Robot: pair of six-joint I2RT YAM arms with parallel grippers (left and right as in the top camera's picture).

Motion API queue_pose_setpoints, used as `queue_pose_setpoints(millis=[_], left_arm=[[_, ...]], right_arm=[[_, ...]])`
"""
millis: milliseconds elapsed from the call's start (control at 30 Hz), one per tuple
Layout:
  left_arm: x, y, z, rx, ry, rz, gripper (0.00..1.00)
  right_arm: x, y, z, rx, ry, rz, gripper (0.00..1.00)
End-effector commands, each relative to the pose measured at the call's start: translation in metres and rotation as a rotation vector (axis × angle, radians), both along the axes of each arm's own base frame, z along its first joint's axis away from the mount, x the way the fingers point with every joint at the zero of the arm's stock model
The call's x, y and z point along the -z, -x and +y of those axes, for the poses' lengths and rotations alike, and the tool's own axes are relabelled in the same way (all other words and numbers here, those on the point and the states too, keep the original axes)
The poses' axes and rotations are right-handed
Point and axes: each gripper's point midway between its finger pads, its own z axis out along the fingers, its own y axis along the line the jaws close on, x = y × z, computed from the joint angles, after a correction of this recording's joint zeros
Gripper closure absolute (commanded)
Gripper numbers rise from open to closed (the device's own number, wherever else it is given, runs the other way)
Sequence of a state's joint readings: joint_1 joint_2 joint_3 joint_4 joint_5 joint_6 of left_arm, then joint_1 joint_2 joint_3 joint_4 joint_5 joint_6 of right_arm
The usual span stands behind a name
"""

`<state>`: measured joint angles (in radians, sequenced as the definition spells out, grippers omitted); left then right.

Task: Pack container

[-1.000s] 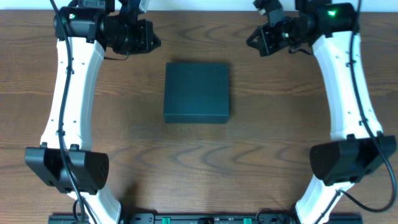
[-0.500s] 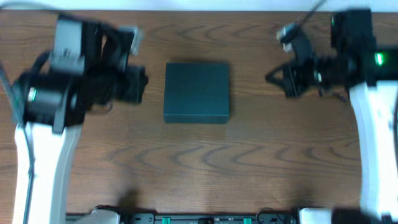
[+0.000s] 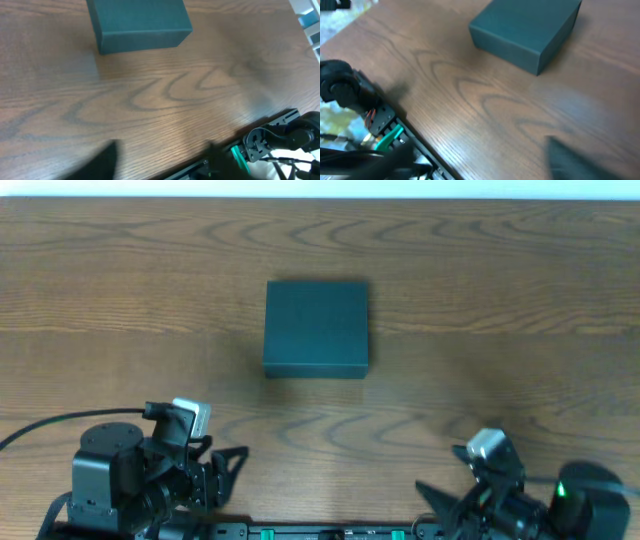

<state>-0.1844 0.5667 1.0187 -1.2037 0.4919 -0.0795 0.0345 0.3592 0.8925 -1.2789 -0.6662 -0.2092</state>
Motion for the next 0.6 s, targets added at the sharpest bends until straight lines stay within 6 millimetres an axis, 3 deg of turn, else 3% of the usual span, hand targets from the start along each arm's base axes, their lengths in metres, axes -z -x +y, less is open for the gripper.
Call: queue_pose_setpoints(millis=[0,200,567], left_arm=[[0.0013,0.0022,-0.0017,-0.015,0.028,0.025,0.05],[0.0101,0.0093,0.0028,-0.028,0.003,0.071,0.05],[0.009,0.0113,0.0062,-0.031,-0.015,0.042,0.05]], right_arm=[[-0.0035,0.007,0.0017,0.019,-0.044,-0.011,0.01],[-0.0038,0.0074,0.0016,0.019,-0.043,-0.016,0.01],[-0.0038,0.0074,0.0016,0.019,-0.043,-0.016,0.01]])
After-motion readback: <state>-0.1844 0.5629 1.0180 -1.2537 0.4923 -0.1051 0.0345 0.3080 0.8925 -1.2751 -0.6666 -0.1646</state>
